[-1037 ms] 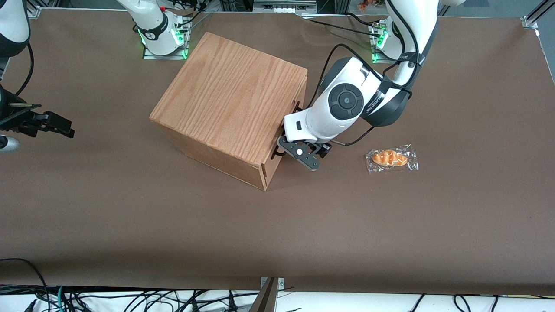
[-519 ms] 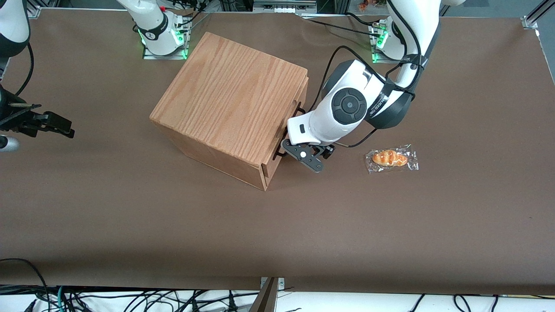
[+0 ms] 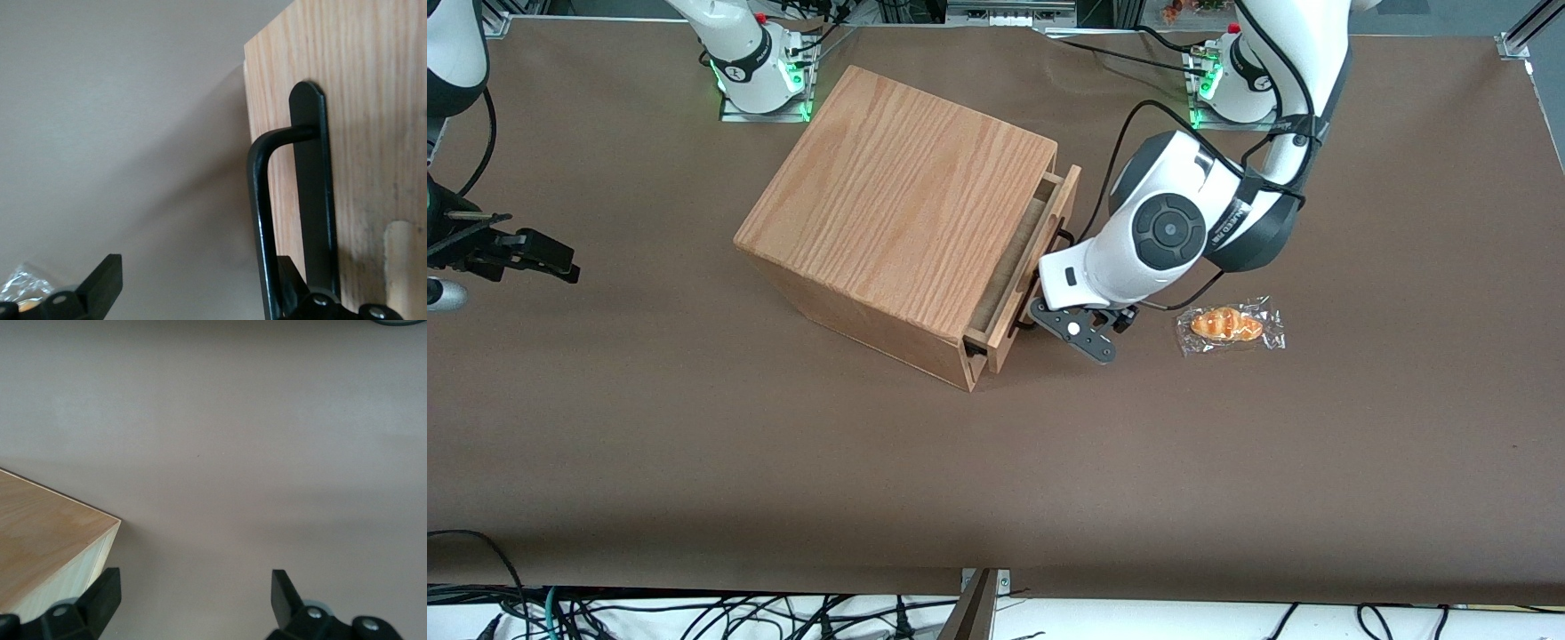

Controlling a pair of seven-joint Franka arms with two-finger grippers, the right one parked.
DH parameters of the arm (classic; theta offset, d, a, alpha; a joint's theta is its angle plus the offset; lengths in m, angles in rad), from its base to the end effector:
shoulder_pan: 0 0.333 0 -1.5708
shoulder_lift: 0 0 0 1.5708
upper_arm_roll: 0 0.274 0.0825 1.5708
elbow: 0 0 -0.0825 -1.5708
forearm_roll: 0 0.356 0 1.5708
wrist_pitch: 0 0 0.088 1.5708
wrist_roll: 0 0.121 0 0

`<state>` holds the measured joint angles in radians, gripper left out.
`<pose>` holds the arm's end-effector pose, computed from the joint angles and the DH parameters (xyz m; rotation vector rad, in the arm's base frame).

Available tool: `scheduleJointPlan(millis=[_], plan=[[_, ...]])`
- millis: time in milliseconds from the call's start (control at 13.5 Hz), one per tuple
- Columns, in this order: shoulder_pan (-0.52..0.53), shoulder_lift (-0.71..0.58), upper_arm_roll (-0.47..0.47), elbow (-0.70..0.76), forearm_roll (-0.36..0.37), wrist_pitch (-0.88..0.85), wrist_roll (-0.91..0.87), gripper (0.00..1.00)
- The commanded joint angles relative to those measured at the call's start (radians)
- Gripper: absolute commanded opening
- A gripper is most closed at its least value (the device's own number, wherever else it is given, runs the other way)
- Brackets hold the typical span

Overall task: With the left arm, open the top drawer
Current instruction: 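Pull the handle with the left gripper, sliding the drawer out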

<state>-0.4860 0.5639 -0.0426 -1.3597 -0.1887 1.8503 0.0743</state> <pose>0.5621 -0.3428 0.3500 2.8495 -0.7859 -0.1727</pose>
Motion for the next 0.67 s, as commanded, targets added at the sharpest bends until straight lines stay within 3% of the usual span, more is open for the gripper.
scheduleJointPlan(millis=[0, 593], plan=[[0.036, 0.011, 0.007, -0.027, 0.101, -0.010, 0.019, 1.00], [0.139, 0.024, 0.007, -0.027, 0.101, -0.017, 0.024, 1.00]])
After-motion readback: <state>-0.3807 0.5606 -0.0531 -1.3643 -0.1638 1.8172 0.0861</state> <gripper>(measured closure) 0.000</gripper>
